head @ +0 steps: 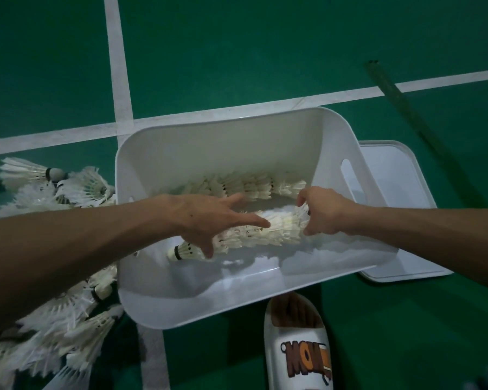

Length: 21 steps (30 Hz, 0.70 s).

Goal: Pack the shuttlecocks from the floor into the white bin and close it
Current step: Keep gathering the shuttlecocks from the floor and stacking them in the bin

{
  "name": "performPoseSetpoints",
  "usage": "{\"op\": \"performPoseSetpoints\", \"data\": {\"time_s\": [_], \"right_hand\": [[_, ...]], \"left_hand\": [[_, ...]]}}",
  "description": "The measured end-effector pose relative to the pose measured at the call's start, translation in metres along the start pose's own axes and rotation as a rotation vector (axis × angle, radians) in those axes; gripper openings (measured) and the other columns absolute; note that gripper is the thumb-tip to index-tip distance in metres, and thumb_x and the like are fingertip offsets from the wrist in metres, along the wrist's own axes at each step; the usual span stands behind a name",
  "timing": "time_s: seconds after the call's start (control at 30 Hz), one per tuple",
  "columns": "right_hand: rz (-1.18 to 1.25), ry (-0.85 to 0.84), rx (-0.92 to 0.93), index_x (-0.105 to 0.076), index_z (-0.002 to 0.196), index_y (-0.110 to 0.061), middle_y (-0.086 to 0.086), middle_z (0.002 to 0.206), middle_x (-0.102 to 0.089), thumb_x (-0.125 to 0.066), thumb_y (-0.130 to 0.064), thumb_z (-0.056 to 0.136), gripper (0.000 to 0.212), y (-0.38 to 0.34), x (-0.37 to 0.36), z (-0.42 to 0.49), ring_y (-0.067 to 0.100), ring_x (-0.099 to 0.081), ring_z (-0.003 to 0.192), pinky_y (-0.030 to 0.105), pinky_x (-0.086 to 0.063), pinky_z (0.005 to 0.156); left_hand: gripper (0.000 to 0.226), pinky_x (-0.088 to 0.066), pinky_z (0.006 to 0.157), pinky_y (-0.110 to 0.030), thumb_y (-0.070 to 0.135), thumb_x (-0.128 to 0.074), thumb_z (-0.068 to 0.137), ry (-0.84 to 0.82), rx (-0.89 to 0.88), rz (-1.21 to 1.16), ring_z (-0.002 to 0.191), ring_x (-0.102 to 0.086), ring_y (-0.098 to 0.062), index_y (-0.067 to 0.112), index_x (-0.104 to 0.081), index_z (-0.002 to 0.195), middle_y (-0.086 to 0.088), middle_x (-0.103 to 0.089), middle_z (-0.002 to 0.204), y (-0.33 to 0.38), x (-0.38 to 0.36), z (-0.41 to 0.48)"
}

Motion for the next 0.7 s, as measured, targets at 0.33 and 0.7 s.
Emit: {"op": "performPoseSetpoints", "data": {"time_s": [0.33, 0.7], "right_hand": [[0.177, -0.009, -0.009, -0.057, 0.121, -0.011, 0.009, 0.115, -0.06, -0.083, -0.006, 0.067, 0.061, 0.007, -0.007, 0.01, 0.023, -0.06, 0.086, 0.031, -0.053, 0.071], [0.033, 0.044, 0.039, -0.055, 0.122, -0.016, 0.009, 0.121, -0.059, -0.082, -0.009, 0.07, 0.059, 0.0, -0.004, 0.022, 0.026, -0.057, 0.103, 0.026, -0.044, 0.08]], "left_hand": [[0.11, -0.035, 0.054, -0.026, 0.005, -0.066, 0.083, -0.07, 0.1, 0.188, 0.075, -0.047, -0.021, 0.059, 0.012, 0.14, -0.018, -0.018, 0.148, -0.012, -0.014, 0.002], [0.094, -0.034, 0.061, -0.029, -0.002, -0.049, 0.09, -0.05, 0.048, 0.197, 0.067, -0.033, -0.016, 0.052, 0.004, 0.145, -0.01, -0.03, 0.135, -0.01, -0.012, 0.002]]}}
Point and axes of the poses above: each hand's wrist, its own z-axis towards the middle knuckle, its own x-axis out of the back of the hand, y = z × x, the point moved 7 cm from there along z, towards the middle knuckle
